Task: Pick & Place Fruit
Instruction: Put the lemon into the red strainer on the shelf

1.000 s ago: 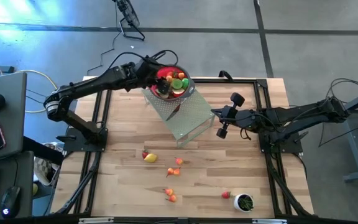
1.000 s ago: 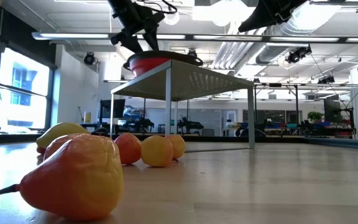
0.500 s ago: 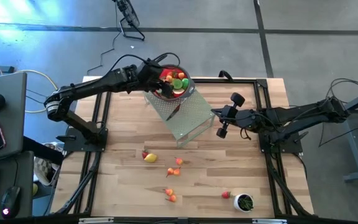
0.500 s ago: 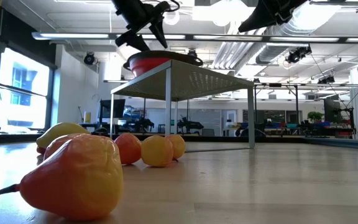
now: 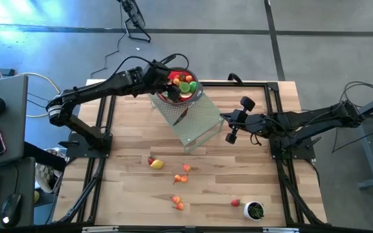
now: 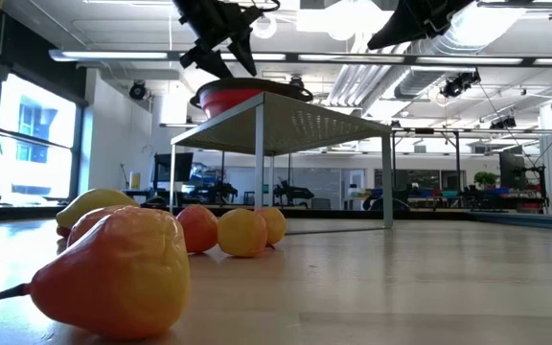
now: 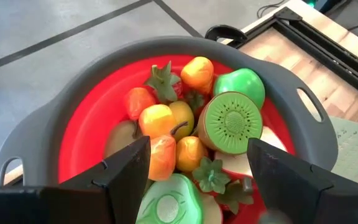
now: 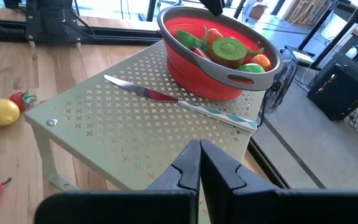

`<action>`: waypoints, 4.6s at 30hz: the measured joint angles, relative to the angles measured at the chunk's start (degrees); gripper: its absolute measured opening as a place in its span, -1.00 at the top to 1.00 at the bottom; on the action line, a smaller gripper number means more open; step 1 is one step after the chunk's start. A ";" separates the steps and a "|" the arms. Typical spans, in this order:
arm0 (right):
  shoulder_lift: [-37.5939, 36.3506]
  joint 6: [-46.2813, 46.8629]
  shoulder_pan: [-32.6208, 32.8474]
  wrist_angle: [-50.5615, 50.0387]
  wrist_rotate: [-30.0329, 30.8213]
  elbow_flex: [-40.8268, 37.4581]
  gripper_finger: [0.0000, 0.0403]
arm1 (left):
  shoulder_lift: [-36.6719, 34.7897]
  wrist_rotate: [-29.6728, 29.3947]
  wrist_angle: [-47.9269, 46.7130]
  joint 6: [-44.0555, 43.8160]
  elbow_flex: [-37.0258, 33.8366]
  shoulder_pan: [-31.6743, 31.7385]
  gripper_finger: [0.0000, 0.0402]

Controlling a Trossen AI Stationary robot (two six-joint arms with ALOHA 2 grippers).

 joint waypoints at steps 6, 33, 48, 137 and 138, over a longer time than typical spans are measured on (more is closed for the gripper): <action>0.00 -0.01 0.00 0.00 0.00 0.00 0.99 | 0.00 0.00 0.02 -0.07 0.00 0.00 -0.31; 0.00 6.17 0.00 1.38 -0.02 -0.02 0.99 | -1.63 4.39 9.08 23.50 -5.55 -15.26 -0.31; 0.02 6.27 0.00 4.14 -7.16 -0.04 0.99 | -16.25 7.19 29.48 22.27 -29.29 -37.75 -0.31; 2.78 10.29 10.86 5.47 -8.71 -0.01 0.99 | -22.95 -16.30 60.81 19.63 -58.62 -54.36 -0.31; 2.78 10.29 10.86 5.49 -8.72 0.00 0.99 | -22.95 -16.31 60.81 19.63 -58.61 -54.36 -0.31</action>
